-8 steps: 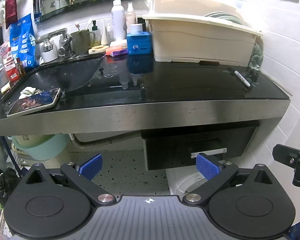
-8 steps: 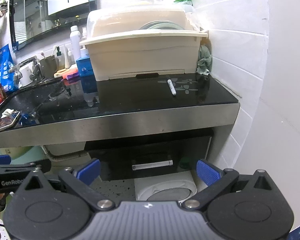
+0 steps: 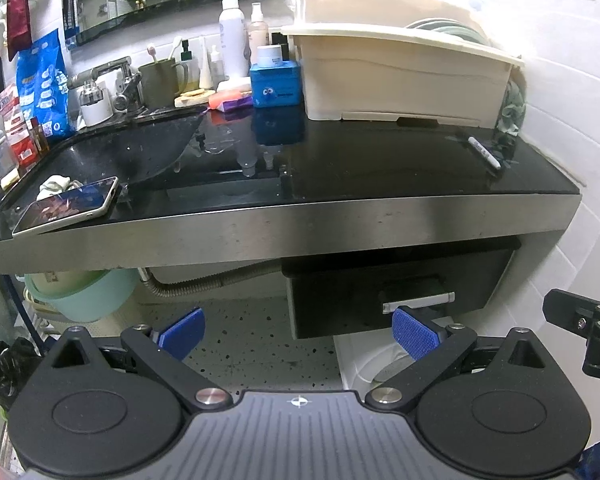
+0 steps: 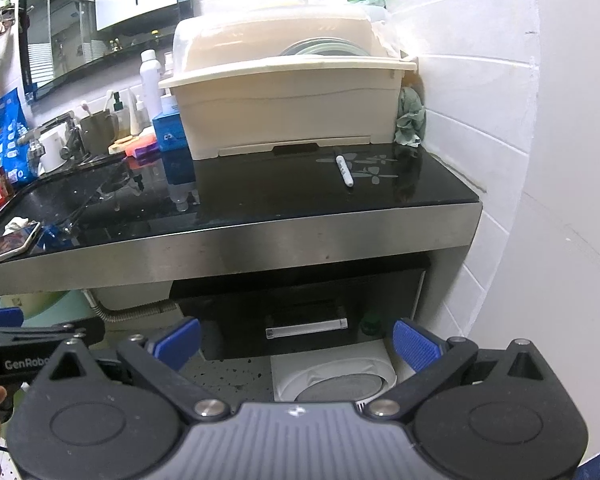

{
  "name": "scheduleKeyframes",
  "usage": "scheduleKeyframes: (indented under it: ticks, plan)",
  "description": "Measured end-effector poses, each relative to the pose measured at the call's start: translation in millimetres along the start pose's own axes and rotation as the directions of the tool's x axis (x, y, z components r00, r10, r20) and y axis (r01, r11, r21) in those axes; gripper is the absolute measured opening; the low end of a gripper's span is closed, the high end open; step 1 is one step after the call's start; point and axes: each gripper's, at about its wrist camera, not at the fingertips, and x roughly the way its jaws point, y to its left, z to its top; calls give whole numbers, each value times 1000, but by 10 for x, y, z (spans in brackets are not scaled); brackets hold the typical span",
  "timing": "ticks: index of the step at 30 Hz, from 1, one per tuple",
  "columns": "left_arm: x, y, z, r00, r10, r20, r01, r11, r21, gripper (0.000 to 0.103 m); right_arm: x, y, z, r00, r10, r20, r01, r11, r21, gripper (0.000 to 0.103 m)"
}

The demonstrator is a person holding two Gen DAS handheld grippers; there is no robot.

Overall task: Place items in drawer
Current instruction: 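Approach the black drawer under the counter with both tools open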

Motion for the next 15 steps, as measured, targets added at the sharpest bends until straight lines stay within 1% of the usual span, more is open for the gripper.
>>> scheduleKeyframes:
  ticks: [1, 5, 8, 11, 15]
  plan:
    - [12, -46, -1, 1000, 6, 0, -6, 1000, 9, 101, 1, 1, 2, 1000, 0, 0, 0, 1000, 1, 103]
    - [9, -17, -23, 1000, -12, -4, 12, 1000, 1, 101, -2, 13, 19, 1000, 1, -6, -1, 1000, 10, 103]
    - [34, -39, -1, 1000, -12, -7, 12, 1000, -2, 101, 57, 0, 72, 999, 2, -33, -1, 1000, 18, 103]
    - [46, -42, 13, 1000, -16, -5, 16, 1000, -9, 101, 79, -33, 63, 999, 7, -34, -6, 1000, 29, 103]
    - [47, -7, 28, 1000, -9, 4, 9, 1000, -30, 101, 105, 12, 62, 999, 0, -35, 0, 1000, 15, 103]
